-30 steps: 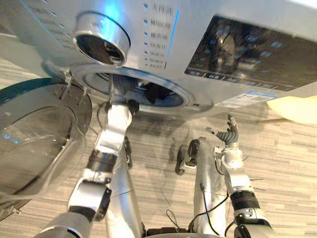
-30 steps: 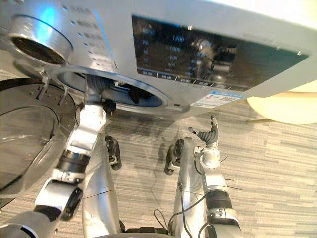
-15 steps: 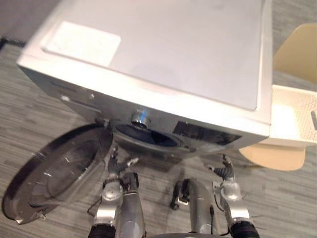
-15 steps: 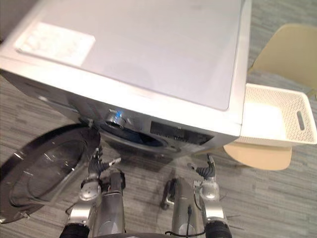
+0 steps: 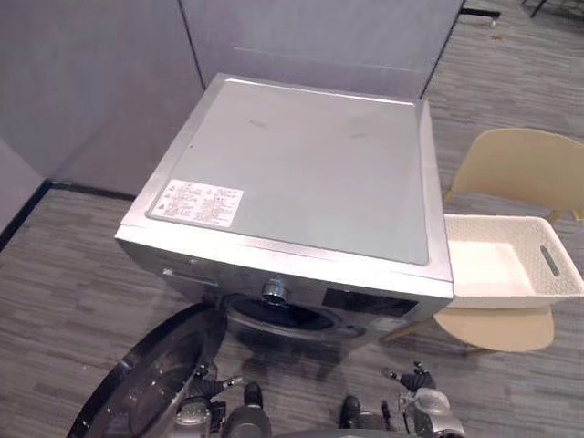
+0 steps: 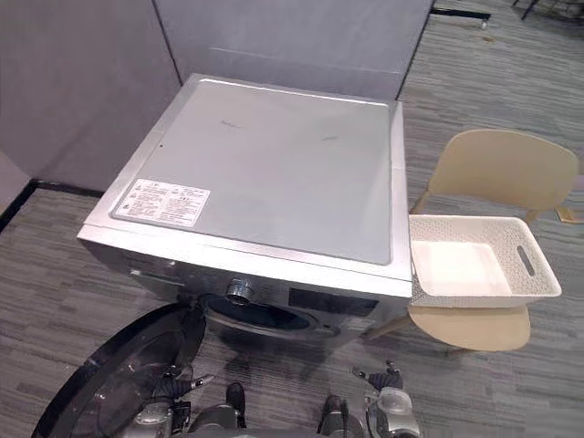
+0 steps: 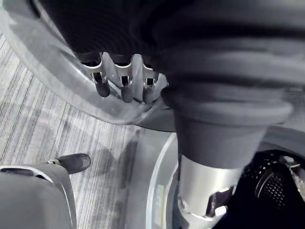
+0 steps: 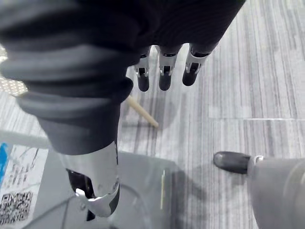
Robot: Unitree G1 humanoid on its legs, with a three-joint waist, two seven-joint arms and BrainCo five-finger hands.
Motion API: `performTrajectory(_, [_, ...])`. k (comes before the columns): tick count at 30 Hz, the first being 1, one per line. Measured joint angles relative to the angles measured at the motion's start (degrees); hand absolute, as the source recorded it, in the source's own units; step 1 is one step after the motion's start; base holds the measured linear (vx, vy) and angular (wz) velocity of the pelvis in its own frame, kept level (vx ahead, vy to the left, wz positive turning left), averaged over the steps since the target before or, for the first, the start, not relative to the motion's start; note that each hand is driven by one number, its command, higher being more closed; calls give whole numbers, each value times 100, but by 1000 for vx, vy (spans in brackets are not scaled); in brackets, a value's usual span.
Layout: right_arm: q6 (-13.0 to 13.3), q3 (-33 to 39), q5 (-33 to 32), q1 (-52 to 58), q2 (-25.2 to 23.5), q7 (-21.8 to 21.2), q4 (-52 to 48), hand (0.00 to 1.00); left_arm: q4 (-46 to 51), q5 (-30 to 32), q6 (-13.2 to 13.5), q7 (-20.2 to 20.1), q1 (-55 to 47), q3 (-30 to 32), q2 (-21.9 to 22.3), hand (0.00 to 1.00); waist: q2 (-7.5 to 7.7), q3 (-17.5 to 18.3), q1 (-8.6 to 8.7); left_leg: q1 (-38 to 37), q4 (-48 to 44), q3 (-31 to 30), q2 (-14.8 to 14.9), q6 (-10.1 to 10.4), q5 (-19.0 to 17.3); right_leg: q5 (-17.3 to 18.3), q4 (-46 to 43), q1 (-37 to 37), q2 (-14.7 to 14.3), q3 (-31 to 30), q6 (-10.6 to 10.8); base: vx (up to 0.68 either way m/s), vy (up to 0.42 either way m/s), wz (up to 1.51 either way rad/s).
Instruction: Pick up the laundry basket with both hands and put the clothes into the washing machine.
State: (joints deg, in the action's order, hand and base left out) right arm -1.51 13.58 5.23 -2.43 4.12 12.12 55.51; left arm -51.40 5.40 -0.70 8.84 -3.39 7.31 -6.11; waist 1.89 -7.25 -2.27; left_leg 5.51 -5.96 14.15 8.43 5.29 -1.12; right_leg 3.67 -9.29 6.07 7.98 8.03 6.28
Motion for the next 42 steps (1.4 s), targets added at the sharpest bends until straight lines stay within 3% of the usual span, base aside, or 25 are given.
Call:
performTrajectory(3, [15,-188,-1,-97,62,7,52,0,35,-12,18,6,307,1,-14,0,-6,-55,5,398,-455,19,76,-31,-19,-304,-586,558,-10,-38,4,-127,45,-19])
performTrajectory(4, [6,-225,-1,-161,92,10,58,0,59,-12,72,12,352,39,10,0,-106,-93,-21,444,-458,19,256,-224,-111,-241,-667,551,-51,-82,60,-200,23,8])
performTrajectory(5, [-3,-300,1,-166,46,5,79,0,147,-14,127,19,417,117,-1,0,-63,-215,-8,515,-636,-55,194,-228,-108,410,-2117,831,114,-150,53,-151,-15,28])
performTrajectory(8, [4,-424,-8,-115,-23,11,118,0,302,-38,155,112,331,197,-20,0,47,-176,-90,836,-1052,-454,81,-234,-96,975,-3637,418,206,-269,405,-173,-106,67])
performTrajectory(10, [50,-505,-8,-258,-13,18,108,0,441,-79,156,181,281,240,24,0,130,-122,-345,1241,-1334,-470,83,-179,-15,1461,-3075,74,154,-500,407,-317,-235,12])
performTrajectory(11, [100,-503,-13,-500,44,27,76,0,513,-86,145,230,262,238,77,0,55,-104,-427,1555,-1282,-509,180,-102,224,1793,-2362,36,-34,-445,141,-385,-242,-20])
performTrajectory(12, [126,-507,-22,-628,110,53,-35,0,556,-126,140,268,228,229,237,0,-125,-99,-545,1736,-834,-541,295,-63,598,1944,-1616,-13,-241,-328,-121,-406,-238,-14])
performTrajectory(13, [139,-515,-26,-676,163,59,-68,0,552,-139,129,277,227,222,342,0,-297,-171,-526,1756,-656,-612,351,-67,779,1871,-1521,22,-380,-277,-222,-422,-210,28])
performTrajectory(14, [151,-516,-36,-633,222,77,-51,0,564,-144,116,272,174,96,505,0,-600,-278,-441,1728,-244,-829,485,-32,901,1711,-1480,3,-645,1,-347,-404,-208,73])
performTrajectory(15, [91,-511,-41,-444,205,80,-26,0,572,-142,116,266,120,-32,523,0,-638,-313,-421,1576,85,-879,502,36,821,1658,-1476,-68,-694,206,-433,-369,-186,93])
performTrajectory(16, [85,-500,-41,-346,188,101,-19,0,573,-138,116,253,89,-66,520,0,-623,-333,-378,1495,226,-886,510,121,686,1610,-1408,-143,-689,344,-514,-314,-160,99])
performTrajectory(17, [90,-443,-41,-183,128,160,-35,0,597,-135,117,245,57,-67,515,0,-496,-415,-300,1417,317,-713,511,188,530,1537,-1358,-208,-589,644,-635,-369,-119,98])
performTrajectory(18, [90,-324,-43,-112,83,189,-46,0,612,-131,116,237,60,-97,512,0,-419,-431,-255,1369,158,-534,420,169,554,1476,-1353,-179,-443,800,-736,-375,-107,88])
performTrajectory(20, [94,-205,-43,-62,127,226,-82,0,728,-127,117,235,52,-221,508,0,-298,-422,-155,1384,-574,-561,199,115,550,1294,-1257,-71,-220,925,-734,-277,-32,53])
performTrajectory(22, [91,-151,-36,-46,181,241,-80,0,869,-121,122,230,42,-300,522,0,-300,-427,-169,1202,-1334,-703,168,31,429,1041,-1059,56,-170,885,-691,-172,67,13])
performTrajectory(23, [93,-145,-33,-51,203,238,-67,0,871,-121,125,229,54,-322,494,0,-345,-400,-157,917,-1447,-799,148,2,-43,904,-947,126,-165,854,-648,-144,124,-7])
performTrajectory(25, [93,-106,-30,-52,194,222,-49,0,871,-117,124,231,69,-327,430,0,-403,-372,-141,434,-1135,-882,129,-21,-405,755,-781,164,-175,784,-560,-163,198,-11])
performTrajectory(26, [93,-101,-26,-31,190,203,-7,0,872,-105,121,231,65,-341,398,0,-468,-327,-114,140,-521,-916,70,38,-448,632,-655,160,-207,770,-461,-119,196,-9])
performTrajectory(28, [84,-23,-24,23,125,146,37,0,918,-38,117,238,65,-447,230,0,-366,-208,-5,56,-9,-908,-96,-10,-198,330,-267,97,-105,787,-312,-89,182,11])
performTrajectory(32, [90,73,-18,68,167,146,122,0,1092,140,109,252,220,-558,-122,0,-346,-133,127,-51,289,-942,-392,-136,-32,-111,372,-183,29,832,-112,-12,164,10])
performTrajectory(38, [100,91,-20,168,208,144,169,0,2080,215,141,531,799,-190,-1068,0,-301,-60,145,-166,554,-969,-630,-319,125,-355,845,-395,131,913,-2,42,72,5])
performTrajectory(42, [118,112,-23,146,298,133,163,0,2142,192,243,856,1350,284,-1737,0,-241,-65,149,-87,601,-996,-642,-326,130,-384,982,-375,109,934,-19,93,-1,2])
